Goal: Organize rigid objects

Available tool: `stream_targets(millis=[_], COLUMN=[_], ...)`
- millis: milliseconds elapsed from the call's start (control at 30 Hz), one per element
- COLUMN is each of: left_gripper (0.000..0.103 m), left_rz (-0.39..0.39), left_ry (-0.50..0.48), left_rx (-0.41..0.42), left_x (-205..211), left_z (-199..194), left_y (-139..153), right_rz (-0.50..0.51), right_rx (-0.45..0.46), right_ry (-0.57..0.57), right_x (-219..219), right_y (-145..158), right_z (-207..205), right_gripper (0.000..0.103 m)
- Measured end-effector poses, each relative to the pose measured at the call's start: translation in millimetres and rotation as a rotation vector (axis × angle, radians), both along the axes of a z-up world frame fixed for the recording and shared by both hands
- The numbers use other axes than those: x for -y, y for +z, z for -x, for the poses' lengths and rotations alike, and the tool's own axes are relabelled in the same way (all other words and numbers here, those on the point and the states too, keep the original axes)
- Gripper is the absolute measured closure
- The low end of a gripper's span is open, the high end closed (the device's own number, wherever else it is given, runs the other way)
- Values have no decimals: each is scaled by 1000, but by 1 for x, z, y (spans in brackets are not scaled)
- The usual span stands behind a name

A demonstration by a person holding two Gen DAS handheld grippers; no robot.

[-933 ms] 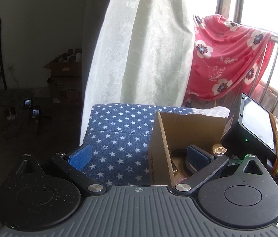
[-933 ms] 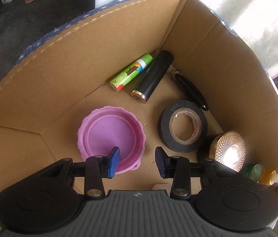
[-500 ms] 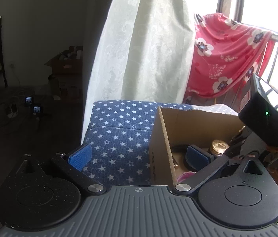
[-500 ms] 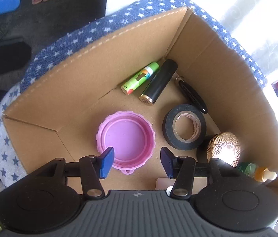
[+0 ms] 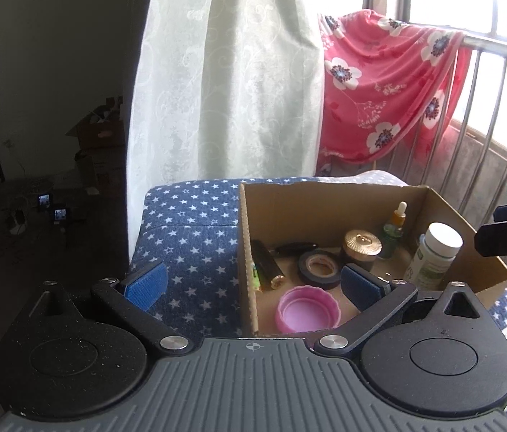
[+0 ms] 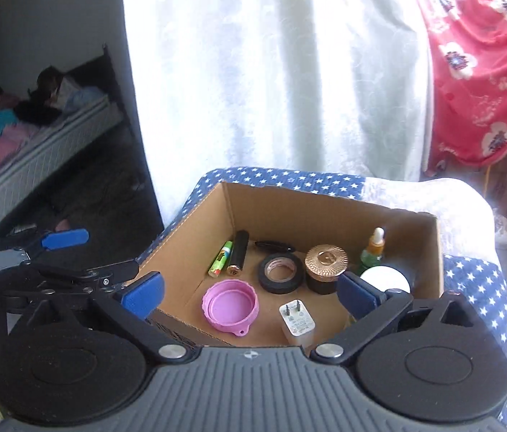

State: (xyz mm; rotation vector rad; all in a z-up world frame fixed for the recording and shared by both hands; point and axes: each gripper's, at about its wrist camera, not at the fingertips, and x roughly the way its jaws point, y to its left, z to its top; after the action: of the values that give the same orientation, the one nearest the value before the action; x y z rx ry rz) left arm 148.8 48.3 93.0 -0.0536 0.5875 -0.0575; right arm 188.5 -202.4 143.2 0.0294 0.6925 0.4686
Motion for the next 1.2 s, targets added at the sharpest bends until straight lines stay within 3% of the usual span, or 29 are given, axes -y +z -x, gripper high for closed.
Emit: stream_targets(millis=[167, 333, 667, 1200], left_gripper=[0, 0, 0, 0], left_rz=[8, -19, -51, -63], left_ry=[-36, -5, 21, 10], left_rx=[-55, -120, -146, -133], left_x=[21, 45, 63, 75], left_z=[2, 0, 0, -4], left_y=[-9, -17, -21, -18], right_rz=[-17, 11, 48, 84], right_rx=[55, 69, 13, 9], right_ry=[-201, -292, -295, -306], right_x=[16, 23, 20, 17], right_y=[-34, -49, -61, -65], right_z=[30, 42, 34, 26], right_gripper=[0, 0, 0, 0])
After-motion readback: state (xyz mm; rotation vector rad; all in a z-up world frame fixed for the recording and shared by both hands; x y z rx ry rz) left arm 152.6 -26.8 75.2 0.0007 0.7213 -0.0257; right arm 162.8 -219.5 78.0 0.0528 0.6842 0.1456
